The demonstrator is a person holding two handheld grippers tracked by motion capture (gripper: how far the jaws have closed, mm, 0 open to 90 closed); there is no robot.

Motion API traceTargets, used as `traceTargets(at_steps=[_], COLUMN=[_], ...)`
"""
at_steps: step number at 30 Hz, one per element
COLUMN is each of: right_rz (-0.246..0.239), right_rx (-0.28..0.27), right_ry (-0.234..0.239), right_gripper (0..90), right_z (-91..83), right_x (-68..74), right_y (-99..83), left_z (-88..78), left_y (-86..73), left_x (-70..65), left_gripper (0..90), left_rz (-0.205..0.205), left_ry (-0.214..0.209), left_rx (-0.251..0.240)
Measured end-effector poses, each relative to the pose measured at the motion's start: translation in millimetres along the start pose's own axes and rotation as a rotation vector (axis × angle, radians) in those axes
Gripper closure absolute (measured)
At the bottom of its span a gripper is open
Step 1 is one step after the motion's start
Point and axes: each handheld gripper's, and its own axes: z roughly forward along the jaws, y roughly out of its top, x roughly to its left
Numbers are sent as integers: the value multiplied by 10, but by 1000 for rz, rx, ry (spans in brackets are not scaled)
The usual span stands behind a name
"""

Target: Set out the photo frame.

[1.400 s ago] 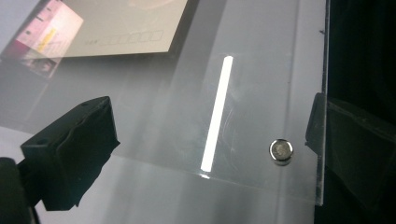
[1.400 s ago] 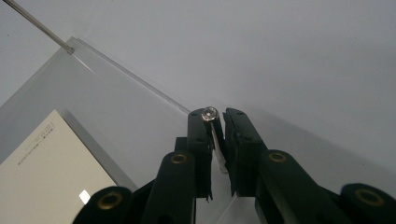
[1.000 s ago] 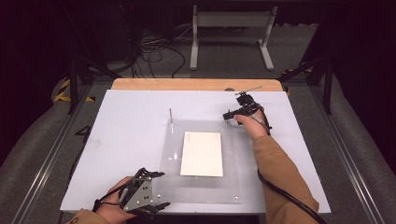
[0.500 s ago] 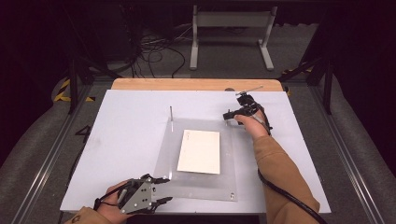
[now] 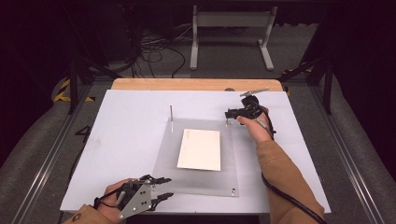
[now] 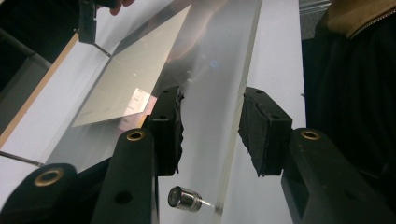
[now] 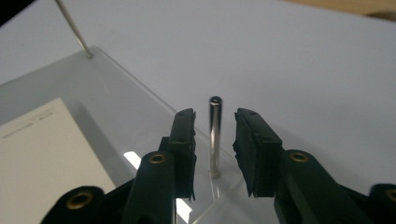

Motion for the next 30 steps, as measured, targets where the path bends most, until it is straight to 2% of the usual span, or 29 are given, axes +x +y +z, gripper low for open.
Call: traceTargets(at_steps=[2, 3, 4, 6, 8, 12, 13, 15, 19, 21, 24, 30], right_rz=[-43, -43, -83, -97, -102, -71, -49, -38, 1, 1, 11, 1], right_rx=[-49, -49, -75, -93, -108, -130, -149, -160, -189, -186, -188, -182], right_ry=[6, 6, 22, 39, 56, 51, 64, 73, 89, 84, 86, 90], right_gripper=[629, 629, 618, 616, 616, 613, 613, 614, 614, 613, 612, 604], right_z=[-122, -122, -224, -321, -403, -579, -631, -660, -780, -812, -857, -899], right_x=[70, 70, 114, 139, 147, 126, 107, 93, 29, 8, -4, 14], right_y=[-32, -32, -78, -141, -205, -367, -422, -454, -625, -680, -731, -771], left_z=[-12, -12, -21, -54, -64, -96, -105, -107, -97, -98, -103, -85], left_y=[13, 13, 22, 52, 61, 105, 121, 133, 218, 262, 310, 365], left_x=[16, 16, 27, 82, 98, 194, 240, 259, 314, 341, 410, 449], left_gripper=[599, 599, 599, 599, 600, 599, 600, 602, 621, 634, 640, 648], left_rz=[-6, -6, -13, -34, -41, -68, -87, -96, -83, -75, -83, -92], left_ry=[4, 4, 6, 15, 17, 20, 29, 29, 43, 53, 44, 30], left_rx=[-8, -8, -13, -43, -49, -87, -122, -129, -138, -134, -141, -148])
